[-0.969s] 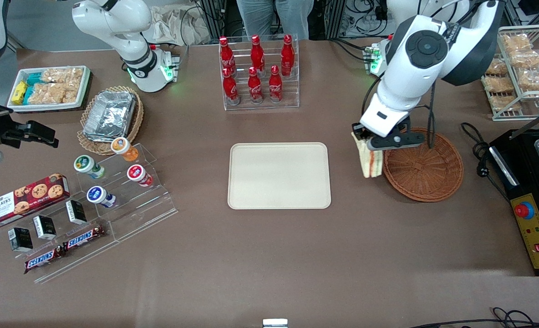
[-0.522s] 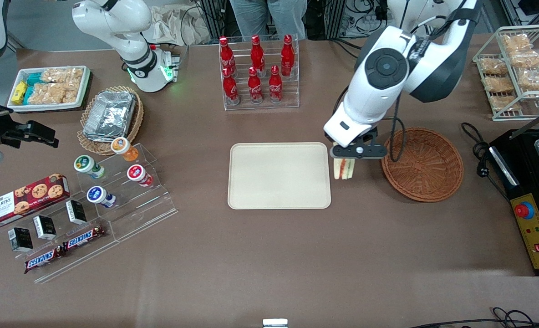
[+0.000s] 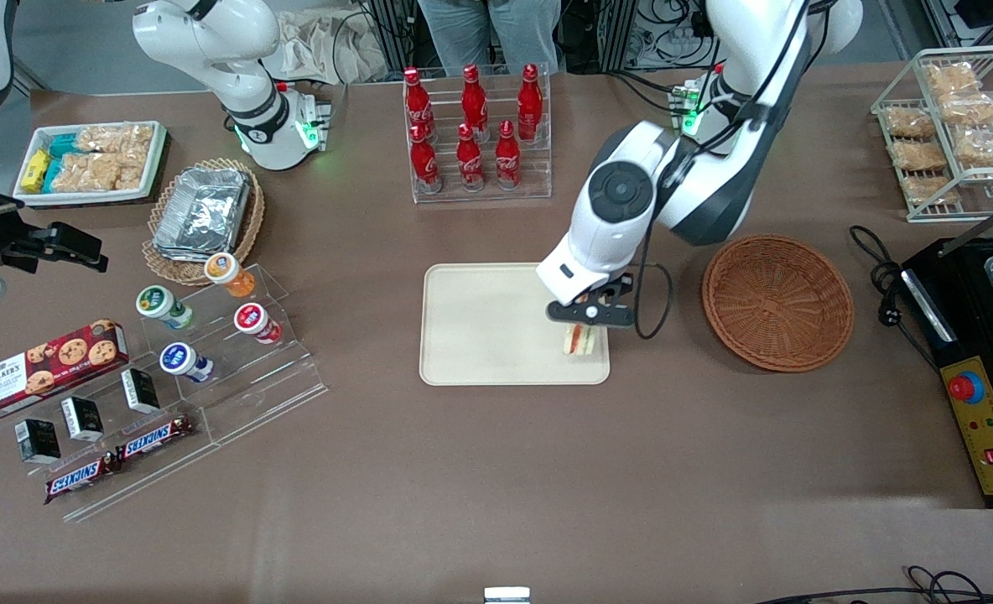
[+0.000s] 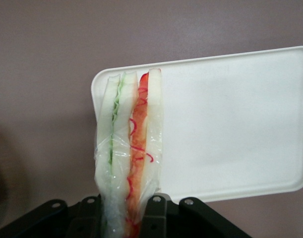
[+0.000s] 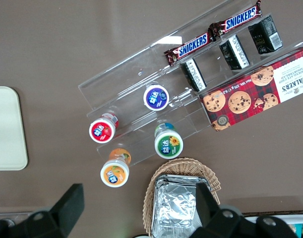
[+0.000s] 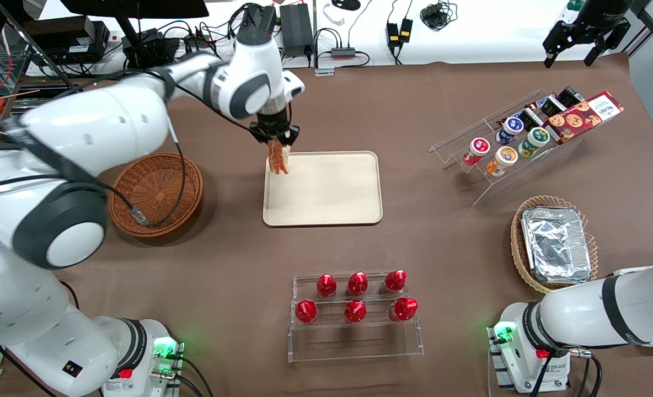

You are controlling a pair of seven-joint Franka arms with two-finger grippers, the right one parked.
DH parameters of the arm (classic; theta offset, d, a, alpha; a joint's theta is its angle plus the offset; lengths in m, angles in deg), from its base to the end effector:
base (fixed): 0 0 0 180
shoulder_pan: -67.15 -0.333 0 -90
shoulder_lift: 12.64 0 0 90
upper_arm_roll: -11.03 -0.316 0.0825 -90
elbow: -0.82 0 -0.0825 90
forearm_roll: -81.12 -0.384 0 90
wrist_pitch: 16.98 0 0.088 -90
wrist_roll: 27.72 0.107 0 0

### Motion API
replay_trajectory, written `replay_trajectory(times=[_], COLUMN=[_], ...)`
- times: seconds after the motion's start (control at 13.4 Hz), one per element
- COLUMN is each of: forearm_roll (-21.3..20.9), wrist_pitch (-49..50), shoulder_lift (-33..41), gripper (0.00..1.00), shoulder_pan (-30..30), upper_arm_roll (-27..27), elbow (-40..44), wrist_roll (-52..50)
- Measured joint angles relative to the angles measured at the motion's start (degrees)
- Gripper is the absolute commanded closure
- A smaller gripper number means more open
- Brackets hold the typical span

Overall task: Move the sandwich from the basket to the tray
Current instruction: 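Carry the sandwich over the cream tray with the left gripper, then lower the sandwich onto the tray and open the left gripper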

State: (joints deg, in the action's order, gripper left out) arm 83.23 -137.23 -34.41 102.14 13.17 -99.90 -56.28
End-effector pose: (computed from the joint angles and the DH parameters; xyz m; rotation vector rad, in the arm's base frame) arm 0.5150 -0.3897 0.3490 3.1169 -0.1998 -0.0895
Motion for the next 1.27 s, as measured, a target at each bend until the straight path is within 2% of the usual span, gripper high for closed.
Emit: replay_trajectory(times=[0.37,0.89,0.97,1.04,1.12,1.27], forearm_roll=[-2.14,-2.15,-2.15,-2.16,-2.17,-2.19], wrist_pitch=[-10.78,-11.53,-11.56,-11.63,-11.72,-11.77], shoulder_lift=[-3.57,-6.05,-6.38,-6.59,-6.70,-6.72], gripper=[1.00,1.00,0.76,0.24,0.00,0.00], shoulder_pan=[0.08,1.71,2.07,2.22,2.23,2.21], upper_arm_roll=[-0.07,0.01,0.01,0.01,-0.02,-0.18], elbow=[-7.73,-8.63,-8.64,-8.63,-8.63,-8.63], wrist_roll=[0.09,-1.28,-1.51,-1.57,-1.58,-1.58])
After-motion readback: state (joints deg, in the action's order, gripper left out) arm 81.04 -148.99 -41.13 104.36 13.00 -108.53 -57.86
